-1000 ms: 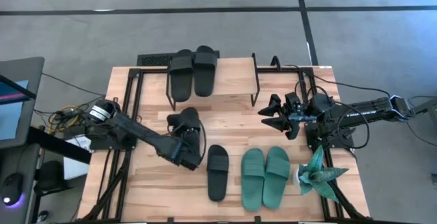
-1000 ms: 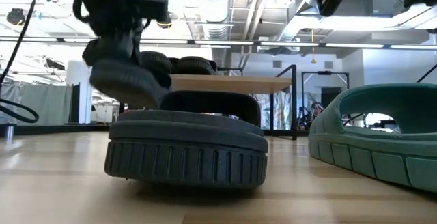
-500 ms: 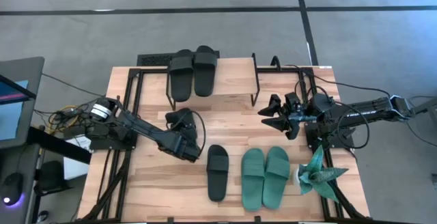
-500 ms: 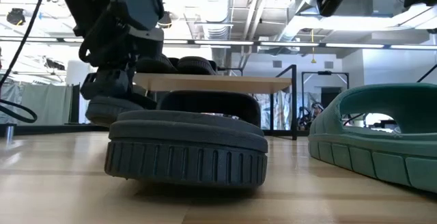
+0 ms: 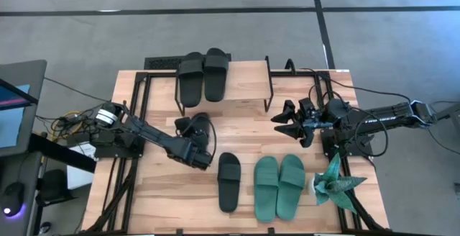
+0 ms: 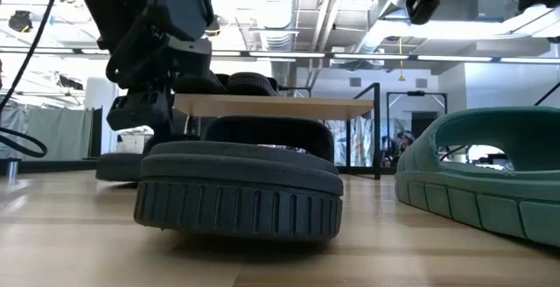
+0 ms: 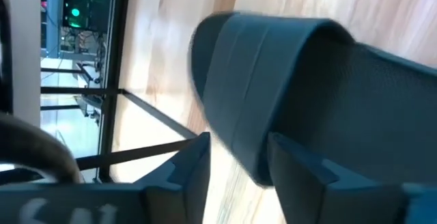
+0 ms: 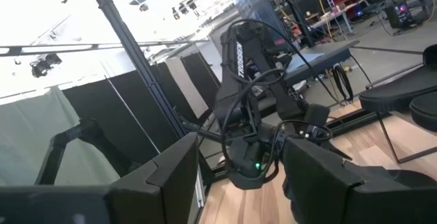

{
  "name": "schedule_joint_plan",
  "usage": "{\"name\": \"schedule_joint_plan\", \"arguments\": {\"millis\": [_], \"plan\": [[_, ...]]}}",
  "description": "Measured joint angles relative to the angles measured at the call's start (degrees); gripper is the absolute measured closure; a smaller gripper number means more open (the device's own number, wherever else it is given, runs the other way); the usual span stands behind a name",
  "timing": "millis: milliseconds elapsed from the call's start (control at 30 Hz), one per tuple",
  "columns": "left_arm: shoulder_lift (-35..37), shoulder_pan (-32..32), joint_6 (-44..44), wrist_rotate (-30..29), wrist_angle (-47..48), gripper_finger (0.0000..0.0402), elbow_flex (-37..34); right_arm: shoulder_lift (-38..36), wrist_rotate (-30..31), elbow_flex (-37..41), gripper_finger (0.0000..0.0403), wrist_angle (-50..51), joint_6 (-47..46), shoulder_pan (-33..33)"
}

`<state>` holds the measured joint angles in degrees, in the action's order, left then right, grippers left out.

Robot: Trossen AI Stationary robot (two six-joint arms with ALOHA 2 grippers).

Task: Pick and place slides into the shelf
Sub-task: Put the black slipper under the shelf

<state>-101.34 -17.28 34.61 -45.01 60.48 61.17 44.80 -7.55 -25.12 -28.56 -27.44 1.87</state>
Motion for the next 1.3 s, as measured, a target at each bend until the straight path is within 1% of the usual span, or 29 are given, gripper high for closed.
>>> {"name": "schedule_joint_plan", "arguments": {"millis": [133, 267, 433, 533, 633, 733, 833, 967, 1000, 1133, 1300], "plan": [[0.0, 0.17, 0.0, 0.7, 0.3, 0.0234, 0.26, 0.0, 0.0, 0.0, 0.0202, 0.0, -0.02, 0.02], [0.02, -0.21, -0.4, 0.78, 0.28, 0.0214, 1.74, 0.0, 0.0, 0.0, 0.0202, 0.0, -0.02, 0.0], [0.02, -1.25, -2.75, 0.78, 0.7, 0.0207, 5.52, 0.0, 0.0, 0.0, 0.0202, 0.02, -0.01, 0.0], [0.02, -2.56, -3.04, 1.43, 3.5, 0.0207, 9.2, -0.01, -0.02, 0.0, 0.0202, 0.04, -0.02, 0.0], [0.84, -4.58, -3.05, 5.09, 6.0, 0.0207, 12.88, -0.02, -0.09, 0.0, 0.0202, 0.36, -0.02, 0.0], [3.31, -7.28, -4.39, 10.96, 5.25, 0.0207, 14.58, 0.0, -0.09, 0.0, 0.0202, 1.17, -0.04, 0.04], [5.94, -10.34, -5.01, 16.08, 3.92, 0.0207, 14.6, 0.0, -0.09, 0.0, 0.0202, 1.87, 0.01, 0.43], [7.33, -13.63, -4.57, 17.21, 3.92, 0.0207, 14.07, 0.0, -0.09, 0.0, 0.0202, 2.05, 0.73, 1.2], [7.41, -14.03, -4.61, 17.44, 2.94, 0.0207, 13.4, -0.02, -0.09, 0.0, 0.0202, 2.01, 0.83, 1.2], [7.34, -14.32, -4.61, 21.64, -2.69, 0.0207, 8.86, -0.01, -0.08, 0.0, 0.0202, 2.0, 0.88, 1.14], [7.32, -14.3, -2.29, 22.31, -8.16, 0.0207, 3.47, -0.02, -0.06, 0.0, 0.0202, 1.99, 0.56, 1.54]]}}
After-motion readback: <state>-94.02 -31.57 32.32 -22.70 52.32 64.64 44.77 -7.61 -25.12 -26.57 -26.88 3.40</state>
